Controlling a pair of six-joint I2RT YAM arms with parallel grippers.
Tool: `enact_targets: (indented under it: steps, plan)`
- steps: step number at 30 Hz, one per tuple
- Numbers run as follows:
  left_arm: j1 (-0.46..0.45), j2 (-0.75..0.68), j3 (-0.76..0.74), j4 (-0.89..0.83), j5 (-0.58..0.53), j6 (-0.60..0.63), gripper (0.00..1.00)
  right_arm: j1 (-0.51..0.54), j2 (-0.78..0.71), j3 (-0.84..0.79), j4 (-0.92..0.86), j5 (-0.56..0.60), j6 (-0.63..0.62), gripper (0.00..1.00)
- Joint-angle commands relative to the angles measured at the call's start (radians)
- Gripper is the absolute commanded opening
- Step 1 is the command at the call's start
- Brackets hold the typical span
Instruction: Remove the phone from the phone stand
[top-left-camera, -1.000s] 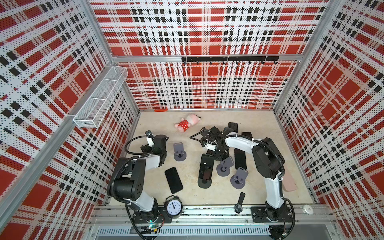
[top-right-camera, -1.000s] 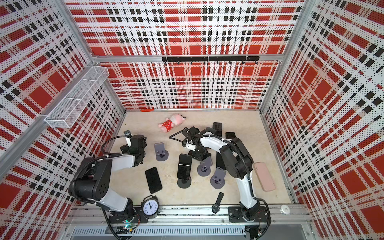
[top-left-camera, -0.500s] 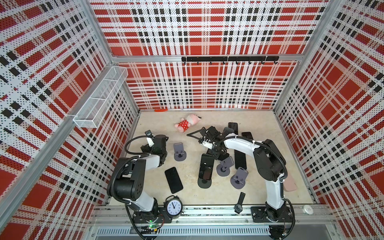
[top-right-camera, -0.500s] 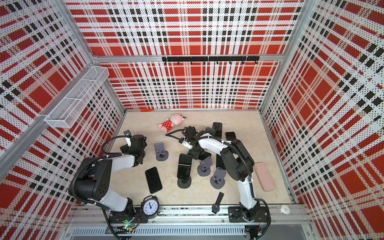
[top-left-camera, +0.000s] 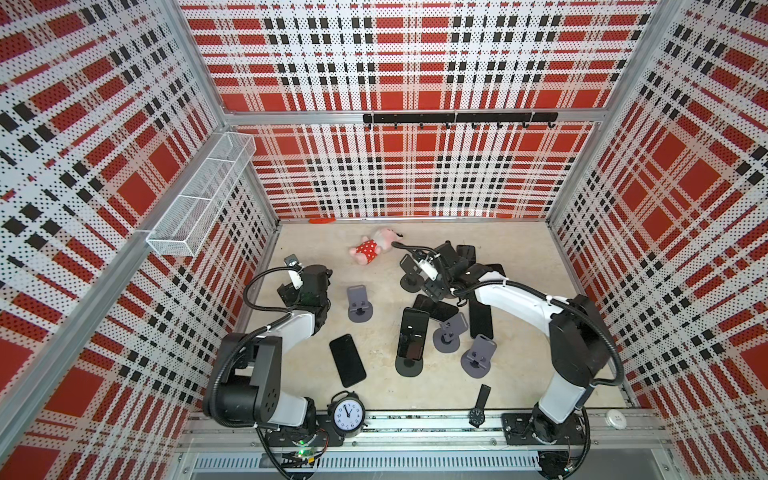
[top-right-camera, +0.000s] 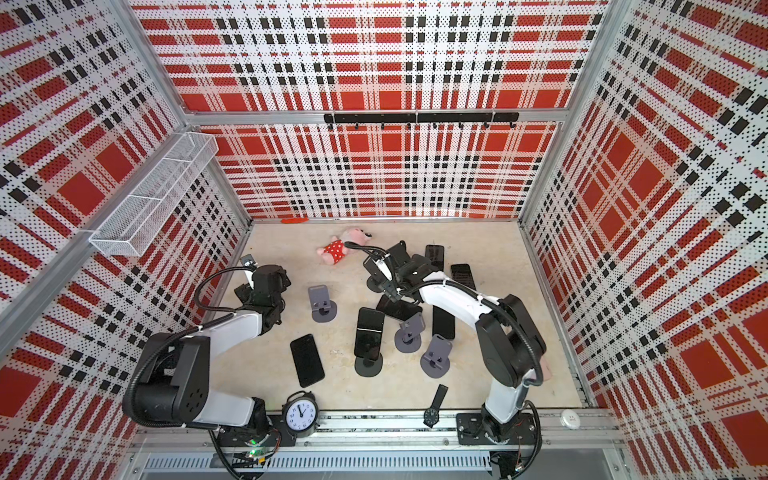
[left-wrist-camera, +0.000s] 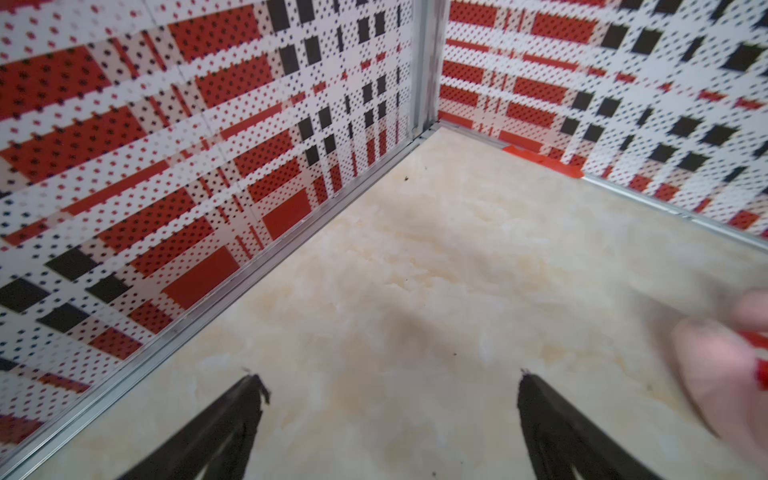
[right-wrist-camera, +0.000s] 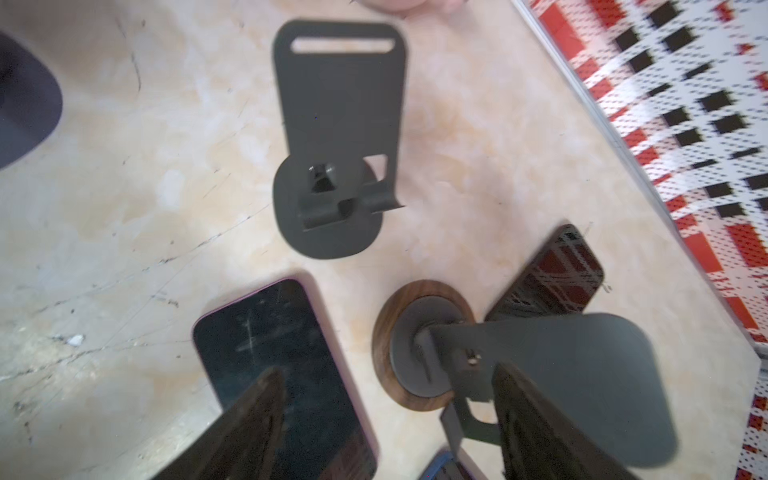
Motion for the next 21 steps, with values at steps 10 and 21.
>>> enact_targets:
  steps: [10, 21]
  plan:
    - [-0.223, -0.081, 0.299, -0.379, 0.036, -0.014, 0.98, -0.058, -0.479, -0.370, 0.466, 0.360, 0.348, 1.00]
    - [-0.391, -0.119, 0.526, -0.662, 0.361, -0.103, 0.98, -0.065, -0.698, -0.595, 0.551, 0.535, 0.495, 1.00]
